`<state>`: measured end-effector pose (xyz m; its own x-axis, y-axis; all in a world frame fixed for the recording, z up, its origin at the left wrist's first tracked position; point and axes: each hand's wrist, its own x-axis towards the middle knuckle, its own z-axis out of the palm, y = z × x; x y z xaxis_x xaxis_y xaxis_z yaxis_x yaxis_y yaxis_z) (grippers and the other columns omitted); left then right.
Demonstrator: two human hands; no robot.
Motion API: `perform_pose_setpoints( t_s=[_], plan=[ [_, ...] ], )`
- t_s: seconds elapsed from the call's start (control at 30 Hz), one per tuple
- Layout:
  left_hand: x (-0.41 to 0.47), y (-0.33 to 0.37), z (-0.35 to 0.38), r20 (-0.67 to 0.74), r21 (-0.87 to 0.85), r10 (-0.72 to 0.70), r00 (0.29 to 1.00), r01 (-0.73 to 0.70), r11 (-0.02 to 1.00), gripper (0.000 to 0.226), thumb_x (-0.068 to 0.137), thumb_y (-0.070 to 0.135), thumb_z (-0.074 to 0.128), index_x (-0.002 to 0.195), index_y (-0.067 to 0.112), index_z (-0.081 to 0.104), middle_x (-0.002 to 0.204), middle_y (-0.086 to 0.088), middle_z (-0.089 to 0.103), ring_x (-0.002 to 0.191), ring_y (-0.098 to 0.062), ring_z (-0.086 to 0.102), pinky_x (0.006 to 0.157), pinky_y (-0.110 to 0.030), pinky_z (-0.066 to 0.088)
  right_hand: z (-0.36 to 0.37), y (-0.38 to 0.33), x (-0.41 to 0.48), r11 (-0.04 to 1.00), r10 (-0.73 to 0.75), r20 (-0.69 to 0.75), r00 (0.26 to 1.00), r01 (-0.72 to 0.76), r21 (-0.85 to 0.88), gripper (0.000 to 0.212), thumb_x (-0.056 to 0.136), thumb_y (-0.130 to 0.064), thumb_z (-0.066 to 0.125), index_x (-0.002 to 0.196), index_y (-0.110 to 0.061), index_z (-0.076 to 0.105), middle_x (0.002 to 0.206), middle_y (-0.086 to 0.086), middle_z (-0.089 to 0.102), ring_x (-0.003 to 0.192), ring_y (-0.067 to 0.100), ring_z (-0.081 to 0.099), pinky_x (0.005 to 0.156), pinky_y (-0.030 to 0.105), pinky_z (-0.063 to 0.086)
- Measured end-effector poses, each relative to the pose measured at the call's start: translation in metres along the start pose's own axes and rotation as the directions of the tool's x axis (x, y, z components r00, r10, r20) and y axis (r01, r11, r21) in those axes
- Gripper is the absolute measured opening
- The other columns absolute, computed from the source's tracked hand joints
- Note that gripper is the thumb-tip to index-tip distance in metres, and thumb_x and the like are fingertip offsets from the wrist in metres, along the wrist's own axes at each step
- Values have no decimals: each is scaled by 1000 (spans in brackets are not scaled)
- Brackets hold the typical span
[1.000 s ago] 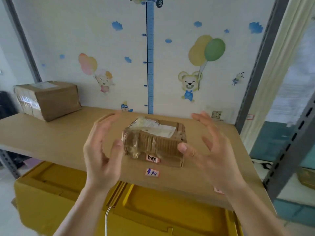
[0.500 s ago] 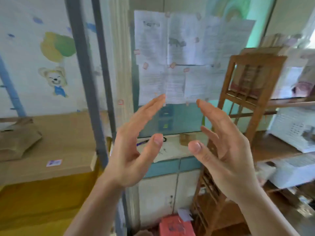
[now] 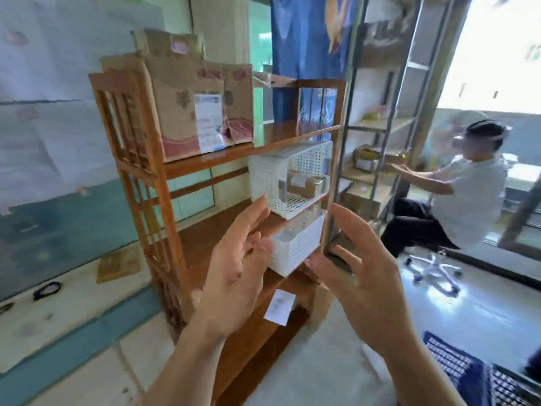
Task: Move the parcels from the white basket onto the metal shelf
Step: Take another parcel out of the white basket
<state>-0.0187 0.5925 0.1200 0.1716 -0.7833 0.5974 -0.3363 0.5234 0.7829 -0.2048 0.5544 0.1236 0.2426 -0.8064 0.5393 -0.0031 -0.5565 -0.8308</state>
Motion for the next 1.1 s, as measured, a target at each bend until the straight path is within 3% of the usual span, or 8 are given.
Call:
perform_pose_setpoints(
  t_s=[0.07,0.17,0.27,0.53,0.6,0.83,0.97,1.1],
  plan=[
    [28,-27,28,34,-12,-22,999,22,1000,59,99,39,47,155,20,43,155,13,53,141,4,48,110,-22,44,-16,29,17,999,45,1,999,-45,15,64,84,-17,79,143,-18,54,112,-39,71,107,-12,69,84,11,56],
    [71,-71,65,65,-30,-52,997,54,998,62,95,48,47,153,26,46,156,13,52,143,1,47,115,-36,43,-34,80,52,997,71,-26,997,-72,-33,63,84,-9,76,142,-16,55,110,-50,65,105,-24,63,78,1,51],
    [119,-123,96,57,-80,-72,996,77,994,59,95,50,43,149,27,51,152,12,57,142,-5,50,117,-44,41,-46,132,102,994,46,-64,997,-52,-91,66,80,-30,73,143,-21,55,121,-50,60,114,-23,59,88,7,52],
    [262,-228,152,37,-67,-142,989,144,987,59,96,52,38,144,24,56,145,13,62,137,1,52,117,-36,42,-72,238,259,989,133,-133,982,-140,-48,64,80,-49,76,139,-31,59,137,-20,66,130,-1,60,91,24,58],
    [288,-251,163,42,-79,-159,986,162,984,53,99,44,41,144,19,56,143,11,63,134,3,54,112,-23,44,-76,263,287,985,158,-121,980,-165,-53,70,77,-57,74,140,-33,57,140,-18,64,130,0,60,94,28,58],
    [366,-355,207,-29,16,-297,955,297,955,50,100,30,42,146,16,54,143,13,60,131,14,51,96,0,41,-85,375,401,970,234,0,972,-233,-67,55,88,-39,77,139,-29,59,139,-16,63,130,3,59,99,42,59],
    [410,-407,230,-162,58,-431,888,445,894,42,103,34,47,145,32,51,138,27,54,123,22,50,92,-2,41,-81,440,471,954,240,94,966,-217,-208,53,92,-35,74,141,-27,57,135,-16,62,126,2,57,104,35,52],
    [449,-456,244,-392,-62,-646,655,682,729,44,96,36,57,138,23,57,133,0,66,113,-16,64,89,-31,51,-69,491,516,885,292,173,941,-197,-421,61,94,-38,70,148,-17,51,145,-2,56,124,3,50,100,13,31]
  ],
)
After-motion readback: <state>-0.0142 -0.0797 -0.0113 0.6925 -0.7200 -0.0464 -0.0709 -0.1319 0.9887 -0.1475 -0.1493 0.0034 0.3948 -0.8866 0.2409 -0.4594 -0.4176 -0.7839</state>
